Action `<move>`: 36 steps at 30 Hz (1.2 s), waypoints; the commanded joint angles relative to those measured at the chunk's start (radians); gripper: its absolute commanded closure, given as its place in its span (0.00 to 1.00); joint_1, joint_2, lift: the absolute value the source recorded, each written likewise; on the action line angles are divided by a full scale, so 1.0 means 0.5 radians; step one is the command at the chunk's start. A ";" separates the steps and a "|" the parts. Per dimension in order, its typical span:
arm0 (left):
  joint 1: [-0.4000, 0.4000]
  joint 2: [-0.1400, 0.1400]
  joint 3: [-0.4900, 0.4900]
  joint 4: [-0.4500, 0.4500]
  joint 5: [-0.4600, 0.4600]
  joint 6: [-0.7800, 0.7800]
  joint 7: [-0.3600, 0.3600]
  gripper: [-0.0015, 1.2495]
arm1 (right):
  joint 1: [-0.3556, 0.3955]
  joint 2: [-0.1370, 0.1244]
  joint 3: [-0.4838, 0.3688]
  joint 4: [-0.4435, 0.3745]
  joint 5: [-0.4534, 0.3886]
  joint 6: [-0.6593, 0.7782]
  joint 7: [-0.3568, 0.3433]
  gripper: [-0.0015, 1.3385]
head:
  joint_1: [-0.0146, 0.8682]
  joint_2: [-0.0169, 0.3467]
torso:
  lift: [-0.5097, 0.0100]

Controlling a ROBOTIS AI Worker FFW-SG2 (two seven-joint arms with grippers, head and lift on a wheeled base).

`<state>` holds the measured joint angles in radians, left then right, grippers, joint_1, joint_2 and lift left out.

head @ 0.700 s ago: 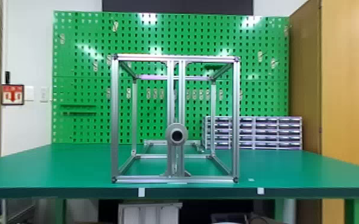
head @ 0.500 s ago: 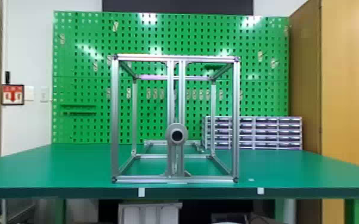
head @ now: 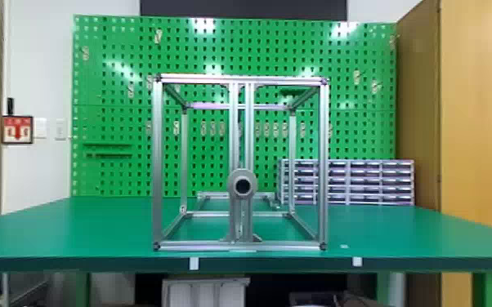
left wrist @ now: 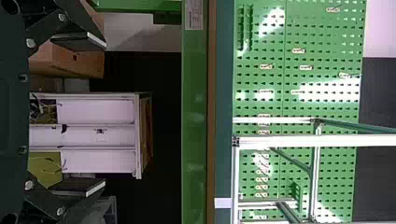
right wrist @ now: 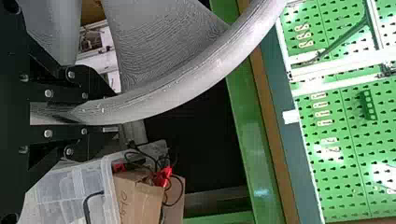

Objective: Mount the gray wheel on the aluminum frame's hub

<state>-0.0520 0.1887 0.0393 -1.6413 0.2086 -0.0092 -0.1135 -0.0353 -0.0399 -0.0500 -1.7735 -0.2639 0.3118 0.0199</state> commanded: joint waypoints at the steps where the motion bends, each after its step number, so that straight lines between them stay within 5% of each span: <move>1: 0.000 0.000 -0.002 0.000 0.000 0.000 0.000 0.19 | -0.009 -0.003 0.002 0.000 0.000 0.021 0.000 0.86 | 0.01 0.06 | 0.02; 13: 0.000 0.000 -0.002 0.000 0.000 0.000 0.000 0.19 | -0.022 -0.003 0.011 -0.018 -0.009 0.097 0.000 0.85 | 0.01 0.06 | 0.02; 22: 0.000 0.000 -0.002 0.000 0.000 0.000 0.000 0.19 | -0.074 0.037 0.002 -0.193 0.064 0.398 -0.012 0.85 | 0.01 0.06 | 0.02; 36: 0.006 0.000 0.004 0.000 0.003 0.000 0.000 0.19 | -0.239 0.018 0.134 -0.607 -0.175 0.898 -0.479 0.86 | 0.01 0.06 | 0.02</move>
<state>-0.0491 0.1890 0.0413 -1.6413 0.2097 -0.0092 -0.1135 -0.1208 -0.0253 -0.0062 -2.0211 -0.3066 0.6874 -0.1754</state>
